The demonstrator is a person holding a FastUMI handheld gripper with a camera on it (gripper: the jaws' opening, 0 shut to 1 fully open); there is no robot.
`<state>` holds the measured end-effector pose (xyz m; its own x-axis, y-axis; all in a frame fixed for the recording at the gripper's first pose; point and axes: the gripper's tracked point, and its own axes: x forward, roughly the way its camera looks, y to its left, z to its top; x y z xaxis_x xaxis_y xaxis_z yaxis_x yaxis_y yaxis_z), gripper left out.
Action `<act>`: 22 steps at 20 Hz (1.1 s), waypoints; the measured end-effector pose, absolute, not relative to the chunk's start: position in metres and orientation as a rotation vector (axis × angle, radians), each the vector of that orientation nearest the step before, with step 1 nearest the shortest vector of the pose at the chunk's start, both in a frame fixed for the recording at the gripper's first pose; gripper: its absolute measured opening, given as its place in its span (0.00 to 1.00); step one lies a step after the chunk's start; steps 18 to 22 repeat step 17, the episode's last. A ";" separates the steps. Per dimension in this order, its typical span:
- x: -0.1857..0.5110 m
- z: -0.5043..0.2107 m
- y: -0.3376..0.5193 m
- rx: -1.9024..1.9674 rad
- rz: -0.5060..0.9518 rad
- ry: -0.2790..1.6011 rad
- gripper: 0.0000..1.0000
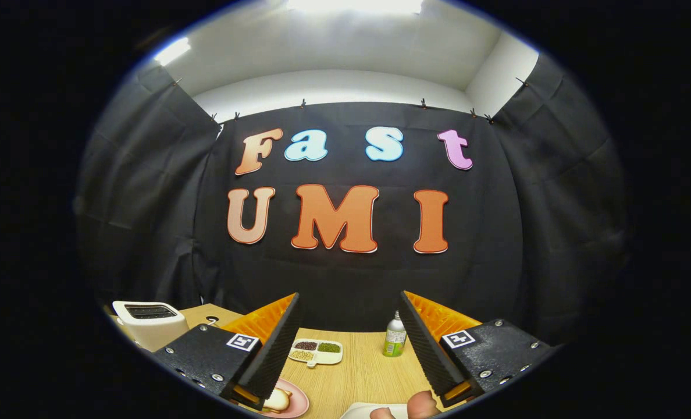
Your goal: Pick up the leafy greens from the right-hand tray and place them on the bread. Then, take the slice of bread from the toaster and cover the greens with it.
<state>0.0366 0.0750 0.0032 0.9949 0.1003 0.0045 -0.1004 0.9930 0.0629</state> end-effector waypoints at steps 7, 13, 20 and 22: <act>0.034 -0.004 0.078 0.042 0.114 0.011 0.98; 0.031 0.000 0.080 0.040 0.120 -0.003 0.99; 0.029 -0.002 0.082 0.031 0.123 0.005 0.99; 0.029 -0.002 0.082 0.031 0.123 0.005 0.99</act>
